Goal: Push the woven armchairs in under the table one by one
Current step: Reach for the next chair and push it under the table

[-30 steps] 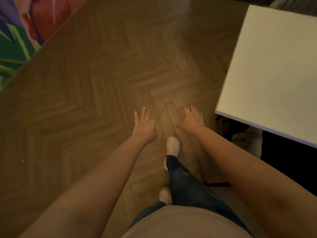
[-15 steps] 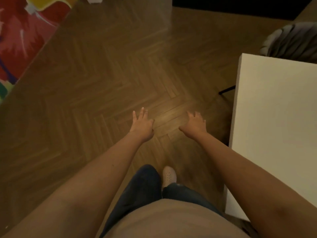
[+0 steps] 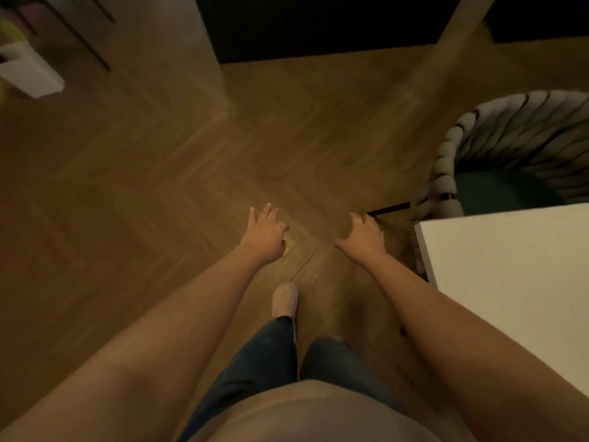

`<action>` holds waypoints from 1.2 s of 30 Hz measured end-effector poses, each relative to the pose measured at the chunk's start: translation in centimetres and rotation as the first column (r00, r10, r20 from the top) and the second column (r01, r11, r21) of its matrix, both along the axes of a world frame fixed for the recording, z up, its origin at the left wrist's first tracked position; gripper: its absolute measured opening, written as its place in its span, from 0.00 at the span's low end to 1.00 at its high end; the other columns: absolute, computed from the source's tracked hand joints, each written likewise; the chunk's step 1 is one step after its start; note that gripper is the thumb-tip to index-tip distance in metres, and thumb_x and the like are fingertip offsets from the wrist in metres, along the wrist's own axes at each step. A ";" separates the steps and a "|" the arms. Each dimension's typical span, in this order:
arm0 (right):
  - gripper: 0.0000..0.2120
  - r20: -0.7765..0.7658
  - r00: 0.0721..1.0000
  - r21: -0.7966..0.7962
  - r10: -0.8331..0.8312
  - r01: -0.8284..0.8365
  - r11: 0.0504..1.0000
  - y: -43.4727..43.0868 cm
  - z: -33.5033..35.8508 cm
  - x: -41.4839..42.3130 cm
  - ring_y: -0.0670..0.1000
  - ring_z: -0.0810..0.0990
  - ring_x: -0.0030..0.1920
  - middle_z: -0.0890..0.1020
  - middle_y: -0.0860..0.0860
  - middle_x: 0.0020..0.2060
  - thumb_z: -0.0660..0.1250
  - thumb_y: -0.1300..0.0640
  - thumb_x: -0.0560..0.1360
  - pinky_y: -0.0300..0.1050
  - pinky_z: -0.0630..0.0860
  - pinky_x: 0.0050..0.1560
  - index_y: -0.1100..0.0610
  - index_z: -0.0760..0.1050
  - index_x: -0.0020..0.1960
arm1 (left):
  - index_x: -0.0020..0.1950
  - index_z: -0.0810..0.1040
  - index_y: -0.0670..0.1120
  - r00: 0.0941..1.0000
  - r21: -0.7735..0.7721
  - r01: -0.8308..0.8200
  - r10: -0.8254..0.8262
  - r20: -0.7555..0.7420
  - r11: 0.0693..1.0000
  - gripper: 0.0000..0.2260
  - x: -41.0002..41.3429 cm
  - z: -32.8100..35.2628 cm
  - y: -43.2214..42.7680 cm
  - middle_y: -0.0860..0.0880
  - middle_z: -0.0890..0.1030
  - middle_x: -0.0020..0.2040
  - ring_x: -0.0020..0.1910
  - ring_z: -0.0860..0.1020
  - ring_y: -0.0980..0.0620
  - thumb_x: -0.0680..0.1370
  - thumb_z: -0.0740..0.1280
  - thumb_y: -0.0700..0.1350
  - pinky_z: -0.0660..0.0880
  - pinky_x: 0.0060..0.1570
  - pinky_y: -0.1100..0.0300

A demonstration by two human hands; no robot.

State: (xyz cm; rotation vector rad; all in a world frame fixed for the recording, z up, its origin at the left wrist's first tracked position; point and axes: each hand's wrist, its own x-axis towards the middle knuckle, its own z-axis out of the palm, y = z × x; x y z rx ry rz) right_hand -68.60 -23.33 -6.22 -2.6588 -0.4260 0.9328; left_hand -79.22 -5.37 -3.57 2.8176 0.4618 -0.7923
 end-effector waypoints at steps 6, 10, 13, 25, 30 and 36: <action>0.37 0.036 0.975 0.034 -0.220 0.219 0.975 4.0 0.8 11.0 0.58 0.52 0.77 0.54 0.60 0.77 0.68 0.47 0.75 0.57 0.52 0.76 0.52 0.55 0.78 | 0.74 0.67 0.46 0.983 -0.033 0.179 -0.180 -0.038 0.983 0.21 14.8 1.0 5.3 0.40 0.53 0.78 0.78 0.45 0.43 0.81 0.59 0.46 0.42 0.74 0.39; 0.36 0.132 0.907 0.105 -0.399 0.387 0.916 4.7 0.8 18.5 0.59 0.54 0.76 0.56 0.60 0.76 0.68 0.49 0.75 0.58 0.53 0.75 0.54 0.56 0.78 | 0.74 0.67 0.46 0.944 -0.070 0.321 -0.325 -0.059 0.944 0.21 24.0 0.4 6.5 0.41 0.52 0.79 0.78 0.44 0.43 0.81 0.59 0.45 0.41 0.74 0.39; 0.36 0.171 0.816 0.170 -0.552 0.527 0.832 4.9 0.8 25.8 0.59 0.53 0.76 0.56 0.59 0.77 0.67 0.50 0.76 0.58 0.52 0.76 0.55 0.55 0.78 | 0.74 0.67 0.45 0.905 -0.061 0.418 -0.421 -0.054 0.906 0.21 32.7 0.0 6.7 0.41 0.51 0.79 0.78 0.44 0.43 0.80 0.59 0.43 0.42 0.74 0.39; 0.33 0.316 0.341 0.328 -0.885 0.836 0.439 0.0 2.2 45.5 0.56 0.51 0.78 0.54 0.53 0.77 0.67 0.56 0.75 0.59 0.53 0.76 0.51 0.57 0.76 | 0.77 0.61 0.46 0.604 -0.074 0.792 -0.795 -0.055 0.607 0.26 62.6 1.3 0.8 0.41 0.51 0.79 0.78 0.44 0.43 0.79 0.62 0.44 0.42 0.74 0.41; 0.34 0.303 0.065 0.296 -0.951 0.942 0.158 -3.3 1.1 48.3 0.56 0.47 0.78 0.53 0.56 0.78 0.67 0.55 0.76 0.56 0.46 0.77 0.54 0.55 0.77 | 0.77 0.61 0.46 0.390 -0.118 0.910 -0.917 -0.088 0.398 0.26 71.6 0.2 -3.9 0.40 0.50 0.79 0.78 0.45 0.43 0.80 0.62 0.46 0.43 0.75 0.41; 0.40 0.255 -0.250 0.198 -0.934 0.959 -0.202 -3.5 -0.7 49.2 0.59 0.50 0.78 0.51 0.58 0.78 0.67 0.46 0.76 0.59 0.56 0.75 0.54 0.49 0.79 | 0.77 0.60 0.47 0.025 -0.103 0.994 -0.992 -0.122 0.038 0.26 80.4 0.0 -9.9 0.41 0.50 0.79 0.78 0.45 0.43 0.80 0.62 0.46 0.44 0.75 0.41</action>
